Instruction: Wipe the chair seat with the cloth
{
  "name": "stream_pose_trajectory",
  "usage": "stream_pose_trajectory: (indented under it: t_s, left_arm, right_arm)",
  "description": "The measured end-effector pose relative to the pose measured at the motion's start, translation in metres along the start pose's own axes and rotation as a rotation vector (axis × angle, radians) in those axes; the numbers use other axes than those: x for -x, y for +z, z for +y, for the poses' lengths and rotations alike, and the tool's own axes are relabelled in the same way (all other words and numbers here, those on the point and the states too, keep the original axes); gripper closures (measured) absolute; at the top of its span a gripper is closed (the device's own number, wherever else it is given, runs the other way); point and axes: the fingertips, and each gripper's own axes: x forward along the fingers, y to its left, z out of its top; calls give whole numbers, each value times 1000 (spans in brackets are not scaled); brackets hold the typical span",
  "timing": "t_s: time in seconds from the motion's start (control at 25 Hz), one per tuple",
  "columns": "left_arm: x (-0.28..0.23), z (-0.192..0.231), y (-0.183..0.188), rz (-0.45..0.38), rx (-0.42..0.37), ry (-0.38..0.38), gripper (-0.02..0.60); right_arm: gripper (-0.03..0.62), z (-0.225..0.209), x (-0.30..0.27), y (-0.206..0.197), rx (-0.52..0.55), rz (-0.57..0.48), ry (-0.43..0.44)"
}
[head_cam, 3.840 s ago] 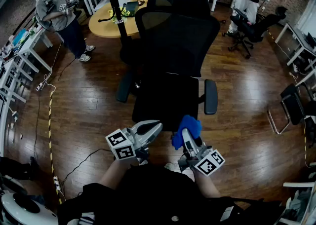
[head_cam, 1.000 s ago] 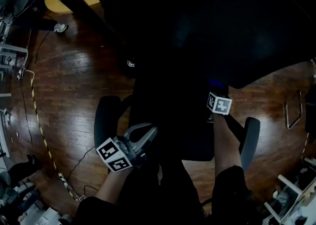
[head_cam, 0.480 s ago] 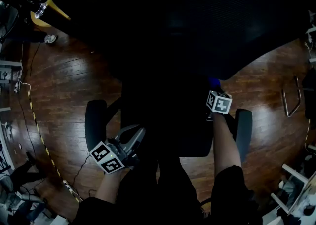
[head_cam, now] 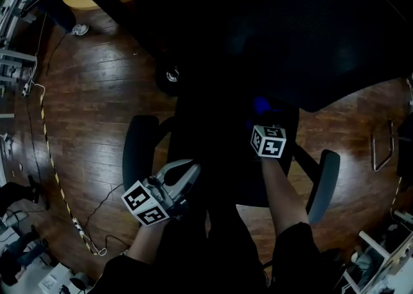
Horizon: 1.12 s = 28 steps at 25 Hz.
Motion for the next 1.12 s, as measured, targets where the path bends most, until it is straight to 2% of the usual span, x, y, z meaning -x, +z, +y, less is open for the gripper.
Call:
stream_pose_trajectory:
  t_s: [0.12,0.24,0.4,0.52,0.64,0.76,0.96,1.12]
  left_arm:
    - [10,-5,2,-23,7,0,594]
    - [20,-9,5,-41,11,-7,594]
    - [34,-10,4,-60,6,0,594]
    - [45,-8,5,-74,5,9,594]
    - [55,-9,5,-69,8,10,594]
    - [58,-10,2,-54,8,0,594]
    - [52,-17,-6,-14,13,-19,594]
    - [37,-25,-11,21,9,-51,594]
  right_arm:
    - [530,91,-29,-7,-31,45,176]
    - [530,166,-53,-16,-38,84,283]
    - [530,235,-72,-27,65,124,340]
    - [530,253,-80,-34,148,145,308]
    - [530,248,-76,-36,162,151,277]
    - [530,220,-70,-43,140,153,223]
    - [530,129,-45,-59,71,164,85]
    - [530,39,-13,-69,43,173,-38]
